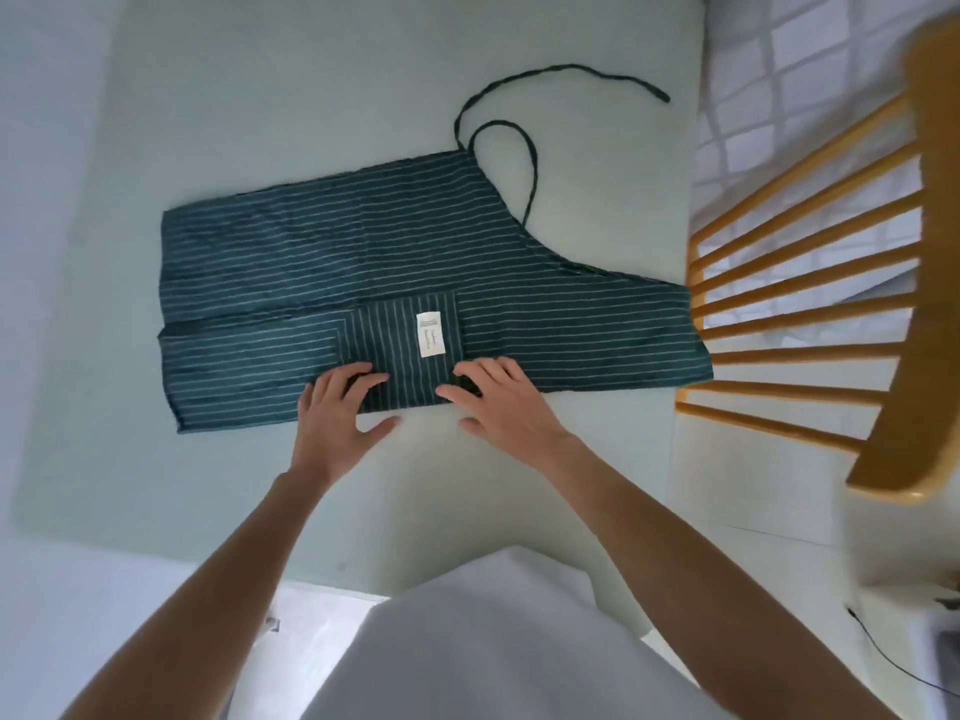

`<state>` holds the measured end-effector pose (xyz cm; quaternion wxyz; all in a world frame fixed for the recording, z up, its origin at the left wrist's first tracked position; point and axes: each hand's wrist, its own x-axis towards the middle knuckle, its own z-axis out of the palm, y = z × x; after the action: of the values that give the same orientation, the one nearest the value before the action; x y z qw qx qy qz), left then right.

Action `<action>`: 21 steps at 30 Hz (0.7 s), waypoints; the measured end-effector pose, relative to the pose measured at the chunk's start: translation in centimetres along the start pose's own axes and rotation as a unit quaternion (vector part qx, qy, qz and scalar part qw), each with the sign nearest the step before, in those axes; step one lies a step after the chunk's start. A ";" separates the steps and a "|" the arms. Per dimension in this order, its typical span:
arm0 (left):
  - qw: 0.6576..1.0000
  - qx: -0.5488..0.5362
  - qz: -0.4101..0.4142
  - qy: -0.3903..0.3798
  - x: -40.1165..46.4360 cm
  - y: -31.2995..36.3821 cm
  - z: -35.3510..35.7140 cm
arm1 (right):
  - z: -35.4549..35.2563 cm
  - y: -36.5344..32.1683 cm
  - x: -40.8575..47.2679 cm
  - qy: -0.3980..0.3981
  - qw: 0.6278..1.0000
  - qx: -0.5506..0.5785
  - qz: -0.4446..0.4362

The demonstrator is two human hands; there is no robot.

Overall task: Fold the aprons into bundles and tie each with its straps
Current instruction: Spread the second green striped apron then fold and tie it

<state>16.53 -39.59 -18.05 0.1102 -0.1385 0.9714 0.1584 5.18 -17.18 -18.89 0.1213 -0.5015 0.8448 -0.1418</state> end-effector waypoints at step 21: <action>0.987 -0.053 -0.125 0.089 -10.8 -5.9 -1.9 | -1.3 -1.7 -3.2 0.038 0.992 0.036 0.113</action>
<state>28.13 -43.11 -15.14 0.0351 -0.2781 0.9426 0.1817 7.60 -14.97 -16.82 0.1226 -0.3926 0.8942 -0.1769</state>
